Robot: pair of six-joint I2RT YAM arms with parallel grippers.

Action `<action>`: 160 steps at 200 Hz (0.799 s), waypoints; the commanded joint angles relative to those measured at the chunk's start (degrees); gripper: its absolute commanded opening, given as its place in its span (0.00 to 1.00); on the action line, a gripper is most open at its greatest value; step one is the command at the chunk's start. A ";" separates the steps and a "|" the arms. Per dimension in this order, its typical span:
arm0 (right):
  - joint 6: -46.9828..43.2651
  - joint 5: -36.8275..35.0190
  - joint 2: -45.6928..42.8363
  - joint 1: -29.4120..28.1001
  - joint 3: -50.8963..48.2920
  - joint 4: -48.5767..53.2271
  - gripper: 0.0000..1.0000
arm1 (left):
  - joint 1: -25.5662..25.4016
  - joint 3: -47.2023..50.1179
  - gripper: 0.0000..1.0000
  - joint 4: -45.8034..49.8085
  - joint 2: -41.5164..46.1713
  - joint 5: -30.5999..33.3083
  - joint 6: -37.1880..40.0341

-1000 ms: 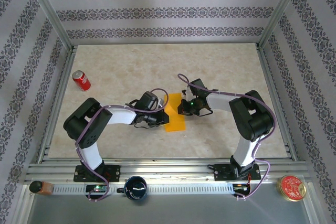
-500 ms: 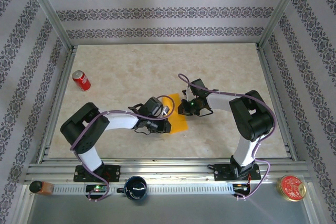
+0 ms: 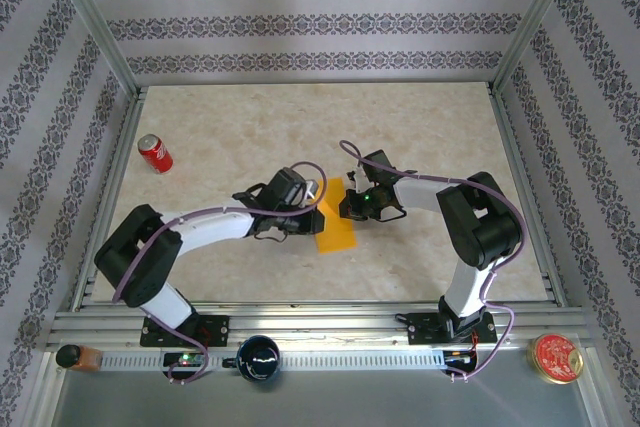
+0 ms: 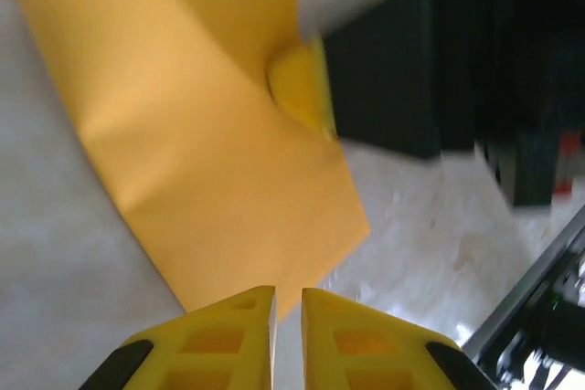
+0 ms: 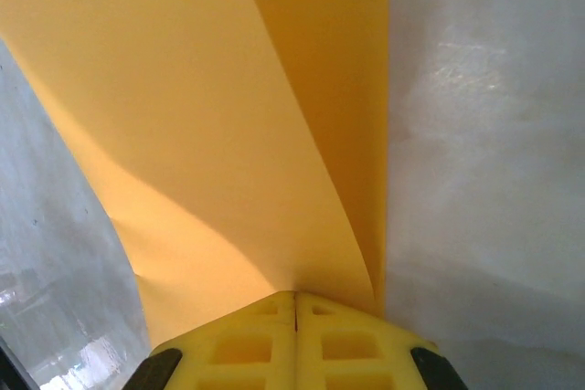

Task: Fold a paper plane with a square sheet of paper (pick it up from the middle)
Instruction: First fold the square sheet of paper in half at the center of the table.

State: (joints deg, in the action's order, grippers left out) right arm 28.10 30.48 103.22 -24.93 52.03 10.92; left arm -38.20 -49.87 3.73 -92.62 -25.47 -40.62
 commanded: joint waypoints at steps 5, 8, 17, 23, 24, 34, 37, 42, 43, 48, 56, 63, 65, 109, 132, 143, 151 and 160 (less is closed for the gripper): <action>-0.94 -6.22 2.64 0.85 -3.00 6.59 0.00 | 4.69 -2.14 0.15 -9.77 -5.58 -4.82 -5.07; -0.87 -6.16 2.68 0.82 -2.99 6.63 0.00 | 4.95 -2.58 0.15 -10.32 -6.23 -5.34 -5.22; -1.00 -6.18 2.69 0.85 -2.99 6.68 0.00 | 5.45 -4.09 0.15 -11.10 -7.85 -6.16 -5.36; -1.02 -6.30 2.69 0.85 -3.07 6.74 0.00 | 5.54 -5.16 0.15 -10.61 -9.03 -6.09 -5.05; -1.03 -6.30 2.64 0.85 -3.07 6.75 0.00 | 5.56 -5.33 0.15 -10.51 -9.18 -6.13 -5.02; -0.97 -6.40 2.73 0.85 -3.21 6.72 0.00 | 5.67 -6.73 0.15 -10.38 -10.82 -6.07 -4.64; -1.00 -6.40 2.76 0.85 -3.25 6.70 0.00 | 5.65 -6.99 0.15 -10.44 -11.26 -6.23 -4.50; -0.95 -6.39 2.78 0.85 -3.25 6.68 0.00 | 5.75 -7.58 0.15 -10.30 -12.00 -6.41 -4.42; -0.99 -6.39 2.78 0.85 -3.25 6.63 0.00 | 5.76 -7.64 0.15 -10.22 -12.07 -6.51 -4.44; -1.02 -6.40 2.82 0.85 -3.33 6.60 0.00 | 5.83 -8.08 0.15 -10.02 -12.64 -6.72 -4.22; -1.01 -6.32 2.94 0.85 -3.34 6.58 0.00 | 5.91 -8.47 0.14 -9.24 -13.30 -6.83 -3.71; -1.02 -6.22 3.04 0.85 -3.26 6.68 0.00 | 6.07 -8.46 0.14 -8.45 -13.72 -6.36 -3.20; -1.03 -6.22 3.04 0.85 -3.25 6.71 0.00 | 6.13 -8.37 0.14 -8.34 -13.73 -6.17 -3.10; -1.46 -6.13 3.45 1.02 -3.36 7.01 0.00 | 7.97 -2.17 0.14 -14.19 -16.27 -5.75 -3.35; -1.53 -6.31 3.55 1.20 -3.42 7.37 0.00 | 8.09 -1.08 0.14 -16.20 -17.01 -7.24 -4.22; -1.62 -6.22 3.52 1.24 -3.51 7.36 0.00 | 8.14 -1.34 0.14 -15.32 -16.52 -7.03 -4.03; -1.64 -6.30 3.48 1.28 -3.51 7.33 0.00 | 8.16 -2.00 0.14 -13.93 -16.00 -6.86 -3.43; -1.57 -6.22 3.41 1.29 -3.51 7.45 0.00 | 8.15 -3.07 0.14 -12.36 -15.39 -7.11 -2.67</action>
State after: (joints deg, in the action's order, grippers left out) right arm 28.08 31.11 103.22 -24.49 51.70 10.66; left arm -30.00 -52.29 -10.17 -107.94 -32.58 -44.42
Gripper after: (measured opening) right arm 0.064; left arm 0.139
